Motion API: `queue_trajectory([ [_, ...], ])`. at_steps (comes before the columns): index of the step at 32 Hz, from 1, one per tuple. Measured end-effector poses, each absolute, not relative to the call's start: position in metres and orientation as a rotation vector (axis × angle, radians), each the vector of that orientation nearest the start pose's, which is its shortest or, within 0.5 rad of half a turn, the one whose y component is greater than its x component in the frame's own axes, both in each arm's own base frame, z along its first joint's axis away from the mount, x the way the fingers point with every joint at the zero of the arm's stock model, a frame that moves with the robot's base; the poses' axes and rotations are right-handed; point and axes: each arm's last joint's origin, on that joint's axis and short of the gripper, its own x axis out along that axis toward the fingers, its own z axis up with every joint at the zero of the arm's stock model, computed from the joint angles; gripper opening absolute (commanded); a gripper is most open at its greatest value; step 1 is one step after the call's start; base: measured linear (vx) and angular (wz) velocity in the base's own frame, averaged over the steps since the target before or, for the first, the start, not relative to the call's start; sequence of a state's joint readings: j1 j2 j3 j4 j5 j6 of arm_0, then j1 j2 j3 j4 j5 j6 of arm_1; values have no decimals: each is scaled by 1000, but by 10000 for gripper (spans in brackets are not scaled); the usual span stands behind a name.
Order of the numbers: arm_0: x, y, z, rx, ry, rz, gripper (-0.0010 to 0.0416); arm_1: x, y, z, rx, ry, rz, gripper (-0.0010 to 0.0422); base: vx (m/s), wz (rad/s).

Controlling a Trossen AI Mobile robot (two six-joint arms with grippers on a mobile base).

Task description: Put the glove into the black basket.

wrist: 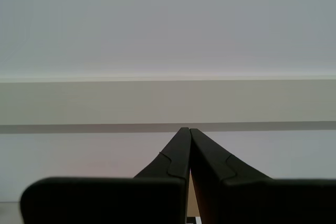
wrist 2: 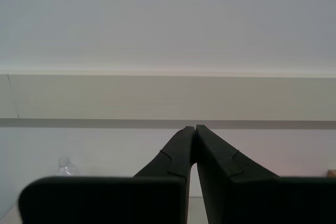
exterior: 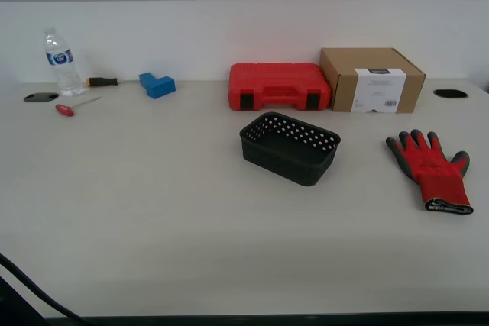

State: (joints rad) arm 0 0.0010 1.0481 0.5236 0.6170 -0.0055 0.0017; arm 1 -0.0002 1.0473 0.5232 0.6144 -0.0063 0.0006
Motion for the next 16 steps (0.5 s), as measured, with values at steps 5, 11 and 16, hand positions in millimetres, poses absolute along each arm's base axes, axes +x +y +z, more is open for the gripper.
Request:
queue_trajectory([
  [5,227,0,270,1,-93,6,1,226,0,270,0,-91,6,0,0,0],
  [11,227,0,270,1,-93,6,1,226,0,270,0,-91,6,0,0,0],
  [16,227,0,270,2,-93,7,1,226,0,270,0,-91,6,0,0,0],
])
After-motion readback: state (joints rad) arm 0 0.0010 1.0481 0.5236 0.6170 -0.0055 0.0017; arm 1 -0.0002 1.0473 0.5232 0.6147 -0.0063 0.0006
